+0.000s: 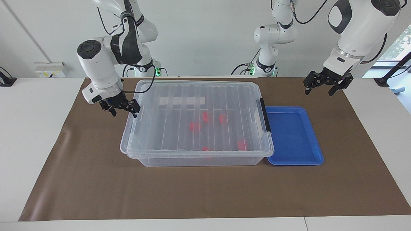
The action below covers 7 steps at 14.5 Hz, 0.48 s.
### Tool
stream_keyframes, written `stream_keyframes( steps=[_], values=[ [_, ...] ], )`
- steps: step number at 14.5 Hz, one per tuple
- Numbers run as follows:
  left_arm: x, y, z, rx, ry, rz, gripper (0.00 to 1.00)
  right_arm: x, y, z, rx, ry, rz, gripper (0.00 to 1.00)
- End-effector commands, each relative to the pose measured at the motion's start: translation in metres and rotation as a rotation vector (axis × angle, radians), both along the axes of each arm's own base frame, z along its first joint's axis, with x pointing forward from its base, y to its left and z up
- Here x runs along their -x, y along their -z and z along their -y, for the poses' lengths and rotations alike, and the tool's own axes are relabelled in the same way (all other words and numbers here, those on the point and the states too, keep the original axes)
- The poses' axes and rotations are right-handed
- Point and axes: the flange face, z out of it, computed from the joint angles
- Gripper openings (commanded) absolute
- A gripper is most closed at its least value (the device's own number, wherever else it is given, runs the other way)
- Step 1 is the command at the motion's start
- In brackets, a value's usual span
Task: Place red block in blue tray from box
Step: 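Slide the clear lid away from the blue tray with the right gripper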
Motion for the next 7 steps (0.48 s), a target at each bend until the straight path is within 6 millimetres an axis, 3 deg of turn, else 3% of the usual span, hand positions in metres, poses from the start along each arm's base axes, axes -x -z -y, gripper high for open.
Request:
stream_keyframes(
  steps=[1, 7],
  values=[
    [0.005, -0.006, -0.003, -0.016, 0.006, -0.005, 1.0, 0.006, 0.001, 0.027, -0.007, -0.038, 0.017, 1.0],
    [0.005, -0.006, -0.003, -0.016, 0.007, -0.005, 1.0, 0.006, -0.001, 0.062, -0.001, -0.111, 0.033, 1.0]
  ],
)
